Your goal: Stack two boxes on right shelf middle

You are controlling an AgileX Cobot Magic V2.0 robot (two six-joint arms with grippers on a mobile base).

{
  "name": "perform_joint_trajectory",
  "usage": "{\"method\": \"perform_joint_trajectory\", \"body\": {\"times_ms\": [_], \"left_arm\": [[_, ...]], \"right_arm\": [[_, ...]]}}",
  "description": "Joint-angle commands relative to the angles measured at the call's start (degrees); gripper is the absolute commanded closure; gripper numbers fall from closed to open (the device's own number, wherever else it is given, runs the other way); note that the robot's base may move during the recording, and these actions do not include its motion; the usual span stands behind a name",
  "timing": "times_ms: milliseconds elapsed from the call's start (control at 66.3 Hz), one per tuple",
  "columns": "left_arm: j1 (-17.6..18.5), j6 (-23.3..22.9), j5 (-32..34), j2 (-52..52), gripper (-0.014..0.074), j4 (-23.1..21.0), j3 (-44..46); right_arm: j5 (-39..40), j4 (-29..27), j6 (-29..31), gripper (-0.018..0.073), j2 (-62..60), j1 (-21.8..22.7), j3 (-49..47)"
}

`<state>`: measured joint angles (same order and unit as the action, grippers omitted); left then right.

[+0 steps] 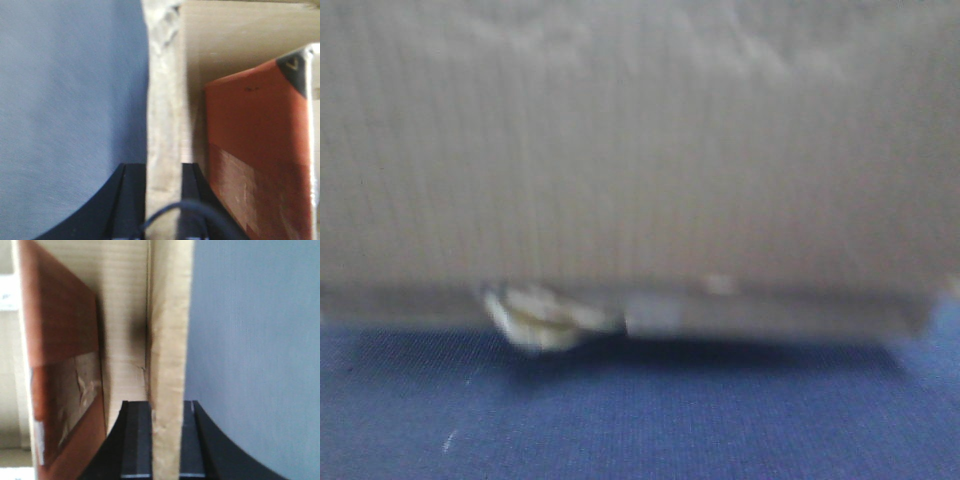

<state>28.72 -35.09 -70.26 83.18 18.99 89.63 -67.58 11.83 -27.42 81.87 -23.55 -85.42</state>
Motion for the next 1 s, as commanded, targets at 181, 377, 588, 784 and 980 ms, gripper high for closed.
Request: {"method": "perform_joint_trajectory", "body": {"times_ms": [181, 377, 588, 784, 980], "left_arm": [[0.1, -1.3, 3.7, -4.2, 0.0708, 10.6, 6.4], [0.1, -1.3, 5.9, -4.2, 0.0708, 13.3, 12.5], [0.1, -1.2, 10.2, -4.1, 0.0708, 16.3, 15.1], [0.1, -1.2, 11.5, -4.1, 0.0708, 17.7, 15.1], [0.1, -1.2, 11.8, -4.1, 0.0708, 19.2, 15.1]], "right_arm": [[4.1, 10.6, -0.7, 0.0721, -1.4, -0.5, -10.8], [8.1, 13.5, -0.6, 0.0721, -1.4, -0.5, -16.0], [10.1, 13.6, -0.6, 0.0721, -1.4, -0.5, -17.8], [14.1, 13.6, -0.6, 0.0721, -1.4, -0.5, -17.8], [14.5, 13.6, -0.6, 0.0721, -1.4, -0.5, -17.8]]}}
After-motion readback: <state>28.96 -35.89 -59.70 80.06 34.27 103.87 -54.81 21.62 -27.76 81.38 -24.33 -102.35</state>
